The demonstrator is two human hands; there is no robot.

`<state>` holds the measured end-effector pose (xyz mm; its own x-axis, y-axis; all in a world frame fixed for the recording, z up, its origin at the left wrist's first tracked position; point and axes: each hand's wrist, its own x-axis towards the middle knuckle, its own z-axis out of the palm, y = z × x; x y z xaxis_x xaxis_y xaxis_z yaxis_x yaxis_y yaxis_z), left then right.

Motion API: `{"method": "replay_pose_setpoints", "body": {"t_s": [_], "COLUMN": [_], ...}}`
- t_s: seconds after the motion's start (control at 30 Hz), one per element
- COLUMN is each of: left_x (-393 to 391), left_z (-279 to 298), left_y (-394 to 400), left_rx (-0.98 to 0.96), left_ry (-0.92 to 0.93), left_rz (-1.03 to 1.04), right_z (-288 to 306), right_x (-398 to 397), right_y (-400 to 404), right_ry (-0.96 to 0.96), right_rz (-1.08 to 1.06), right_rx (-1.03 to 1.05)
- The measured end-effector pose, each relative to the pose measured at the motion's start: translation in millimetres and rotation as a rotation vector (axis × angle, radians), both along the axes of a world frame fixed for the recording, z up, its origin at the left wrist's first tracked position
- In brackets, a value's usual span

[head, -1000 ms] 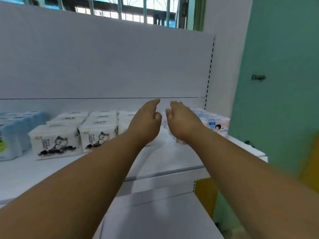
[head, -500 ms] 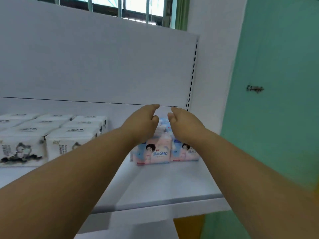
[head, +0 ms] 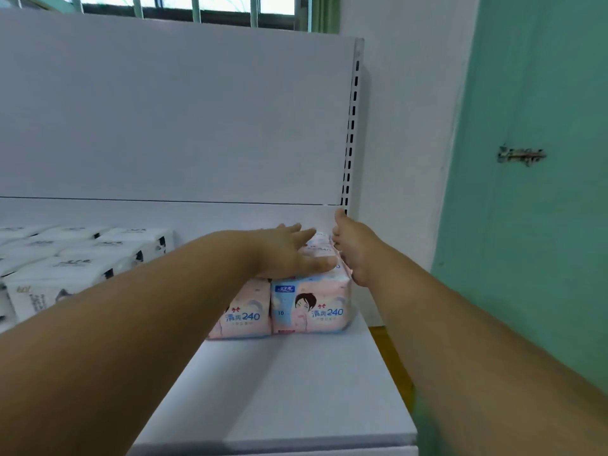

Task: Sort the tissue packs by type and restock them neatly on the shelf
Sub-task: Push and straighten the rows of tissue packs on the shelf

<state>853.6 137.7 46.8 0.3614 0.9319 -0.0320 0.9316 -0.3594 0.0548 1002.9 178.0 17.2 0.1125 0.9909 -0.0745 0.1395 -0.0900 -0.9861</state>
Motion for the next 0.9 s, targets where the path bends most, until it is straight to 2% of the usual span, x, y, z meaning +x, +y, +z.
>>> {"method": "replay_pose_setpoints", "body": {"t_s": [0.17,0.27,0.43,0.7,0.9], "left_x": [-3.0,-3.9,-1.8,-3.5,-2.0], "left_z": [-13.6,-15.3,-15.4,-16.3,-22.2], "left_y": [11.3,16.0,21.5,30.4,39.6], "left_rx": [-0.064,-0.041,-0.044,-0.082,-0.068], "left_ry": [-0.007,-0.003,0.039,0.016,0.063], "left_rz": [0.017,-0.01,-0.027,-0.02,-0.03], "right_z": [-10.1,-4.5,-10.9,-27.1,-31.6], "right_x": [-2.6,-9.1,-5.0,-3.2,-2.5], "right_y": [17.6,16.5,29.5,30.3,41.7], "right_ry": [0.22,0.328,0.289,0.369,0.342], "right_rz": [-0.012,0.071,0.085,0.139,0.051], "right_rx": [0.0,-0.049,-0.017,-0.065,-0.05]}}
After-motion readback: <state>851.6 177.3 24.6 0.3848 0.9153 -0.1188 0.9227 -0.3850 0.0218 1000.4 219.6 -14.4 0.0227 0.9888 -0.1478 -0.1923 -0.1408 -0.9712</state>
